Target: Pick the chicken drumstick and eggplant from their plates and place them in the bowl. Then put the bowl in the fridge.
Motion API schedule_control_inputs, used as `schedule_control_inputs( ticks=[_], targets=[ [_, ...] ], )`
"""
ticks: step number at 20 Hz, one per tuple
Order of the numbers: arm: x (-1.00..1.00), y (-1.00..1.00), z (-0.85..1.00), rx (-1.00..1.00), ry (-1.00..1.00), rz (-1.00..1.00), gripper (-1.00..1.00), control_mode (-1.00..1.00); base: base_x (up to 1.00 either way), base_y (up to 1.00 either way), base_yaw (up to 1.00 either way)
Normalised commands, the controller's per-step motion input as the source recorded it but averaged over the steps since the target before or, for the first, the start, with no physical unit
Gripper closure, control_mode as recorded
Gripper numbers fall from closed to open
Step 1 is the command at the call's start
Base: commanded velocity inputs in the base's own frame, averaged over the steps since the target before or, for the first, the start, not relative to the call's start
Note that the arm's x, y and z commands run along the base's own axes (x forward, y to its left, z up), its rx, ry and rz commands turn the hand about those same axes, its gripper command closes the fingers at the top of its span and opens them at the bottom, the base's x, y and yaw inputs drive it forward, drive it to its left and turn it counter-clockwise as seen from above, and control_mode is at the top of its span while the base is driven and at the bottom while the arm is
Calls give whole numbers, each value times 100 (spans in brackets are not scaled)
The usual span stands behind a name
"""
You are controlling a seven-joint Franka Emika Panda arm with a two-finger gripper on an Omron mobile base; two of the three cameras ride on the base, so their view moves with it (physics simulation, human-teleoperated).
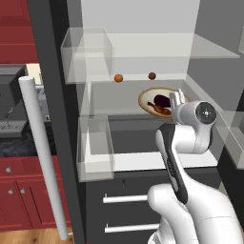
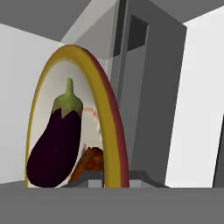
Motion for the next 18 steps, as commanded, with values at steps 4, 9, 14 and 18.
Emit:
schedule_control_inputs(
  ticks=[4,9,14,18],
  targets=[
    [59,6,13,-9,-1,-8,100,-100,0,0,0],
    [60,0,8,-3,8,-4,100,-100,0,0,0],
    [52,-2,11,0,13,0,100,-100,0,0,0],
    [50,-9,2,0,9,0,100,-100,0,0,0]
  ],
)
